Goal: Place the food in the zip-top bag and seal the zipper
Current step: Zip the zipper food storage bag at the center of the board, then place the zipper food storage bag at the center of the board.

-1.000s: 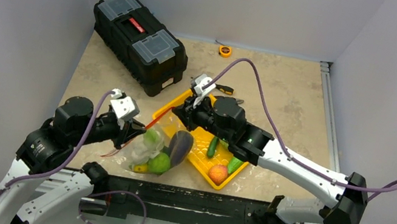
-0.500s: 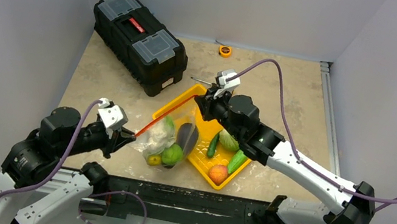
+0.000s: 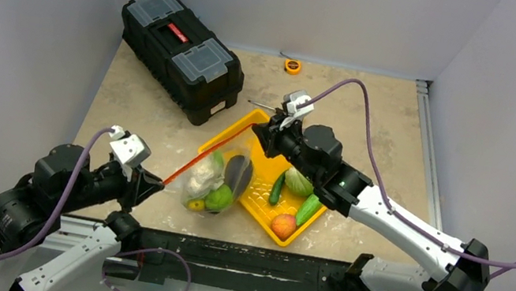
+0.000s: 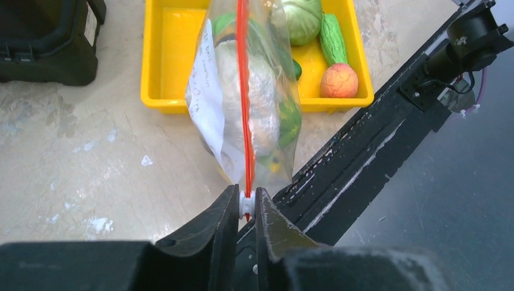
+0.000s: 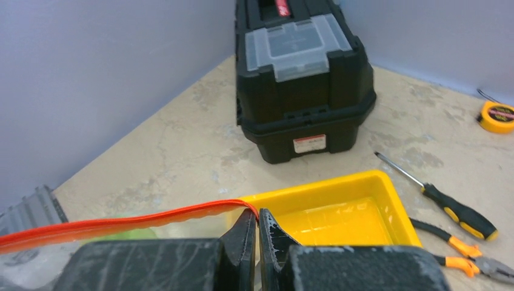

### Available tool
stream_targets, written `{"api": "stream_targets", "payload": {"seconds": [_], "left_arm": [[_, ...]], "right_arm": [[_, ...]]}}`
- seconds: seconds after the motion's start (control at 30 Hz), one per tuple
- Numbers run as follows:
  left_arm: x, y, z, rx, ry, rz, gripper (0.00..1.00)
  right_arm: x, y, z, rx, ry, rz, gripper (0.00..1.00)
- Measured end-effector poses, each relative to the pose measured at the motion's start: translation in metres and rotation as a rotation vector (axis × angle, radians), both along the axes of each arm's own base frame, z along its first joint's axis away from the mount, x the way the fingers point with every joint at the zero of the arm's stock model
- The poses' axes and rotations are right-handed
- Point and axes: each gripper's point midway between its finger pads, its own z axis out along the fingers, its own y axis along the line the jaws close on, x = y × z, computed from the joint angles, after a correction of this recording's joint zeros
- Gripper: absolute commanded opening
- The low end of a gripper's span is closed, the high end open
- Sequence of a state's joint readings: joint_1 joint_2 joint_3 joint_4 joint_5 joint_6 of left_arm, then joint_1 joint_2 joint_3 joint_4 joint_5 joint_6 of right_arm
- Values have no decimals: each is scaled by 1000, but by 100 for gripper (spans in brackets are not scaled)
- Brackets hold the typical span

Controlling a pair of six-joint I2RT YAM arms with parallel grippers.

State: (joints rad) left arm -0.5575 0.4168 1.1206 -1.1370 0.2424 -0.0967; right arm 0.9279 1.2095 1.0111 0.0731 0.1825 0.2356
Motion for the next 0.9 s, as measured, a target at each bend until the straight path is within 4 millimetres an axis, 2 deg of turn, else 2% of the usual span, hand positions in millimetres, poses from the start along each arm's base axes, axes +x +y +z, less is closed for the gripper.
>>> {"api": "stream_targets", "payload": {"seconds": [0.13,0.2,0.3,0.4,0.53,0.6,0.9], "left_arm": [[-5,6,-5,10,44,30,47],[-7,12,-3,8,51,63,51],[-8,25,13,-7,26,136,55],[-11,41,38,-41,-34,216,61],[-18,64,69,-109,-119,317,64],[-23,72,75,-136,-142,345,64],[-31,83,75,-164,-154,387,64]], "right_arm": [[-9,7,9,23,-34,86,0],[-15,15,11,32,-47,125,0],[-30,35,12,29,-56,195,0],[-51,62,14,20,-63,280,0],[-73,90,17,18,-66,368,0],[-77,101,20,22,-68,386,0],[-115,169,35,51,-59,505,0]]}}
